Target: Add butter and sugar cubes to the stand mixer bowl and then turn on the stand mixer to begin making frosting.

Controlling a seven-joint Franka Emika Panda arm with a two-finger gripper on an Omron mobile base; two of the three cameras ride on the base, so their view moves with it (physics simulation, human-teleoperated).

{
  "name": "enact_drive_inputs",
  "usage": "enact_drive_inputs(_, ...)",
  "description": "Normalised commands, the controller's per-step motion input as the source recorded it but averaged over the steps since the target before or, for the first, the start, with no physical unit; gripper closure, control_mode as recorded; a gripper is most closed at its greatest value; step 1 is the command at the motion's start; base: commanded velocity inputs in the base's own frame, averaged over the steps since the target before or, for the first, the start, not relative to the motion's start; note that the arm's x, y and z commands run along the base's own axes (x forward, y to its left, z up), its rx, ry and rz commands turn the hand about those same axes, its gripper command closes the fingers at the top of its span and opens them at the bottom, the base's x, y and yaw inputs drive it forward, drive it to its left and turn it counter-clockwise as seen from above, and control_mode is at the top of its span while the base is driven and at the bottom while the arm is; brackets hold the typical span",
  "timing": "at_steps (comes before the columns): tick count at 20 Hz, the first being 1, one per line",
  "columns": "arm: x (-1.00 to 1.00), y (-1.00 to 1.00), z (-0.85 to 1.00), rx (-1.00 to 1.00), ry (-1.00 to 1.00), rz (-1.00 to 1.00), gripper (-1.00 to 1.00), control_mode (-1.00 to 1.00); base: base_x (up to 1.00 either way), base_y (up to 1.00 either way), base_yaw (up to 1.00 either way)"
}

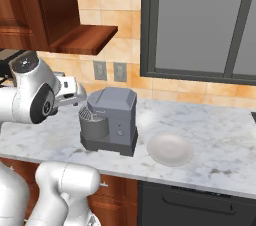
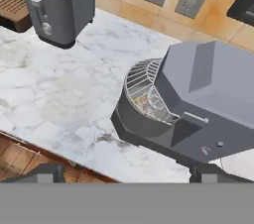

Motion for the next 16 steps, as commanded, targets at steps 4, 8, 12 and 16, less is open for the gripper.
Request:
enact_drive_inputs(4,-0.63,-0.39,0.12,-0.15,-0.03,-0.25,-1.00,-1.00,0.00,0.00,0.00)
enact_drive_inputs(8,-0.04,-0.30,0.00,-0.25,0.00,-0.40,-1.00,-1.00,0.00,0.00,0.00)
enact_drive_inputs(12,0.01,-0.44,0.03,-0.20,0.06,-0.39,-1.00,-1.00,0.00,0.00,0.00)
enact_drive_inputs(16,0.04,-0.60,-0.01,-0.13,0.09,-0.28,-1.00,-1.00,0.00,0.00,0.00)
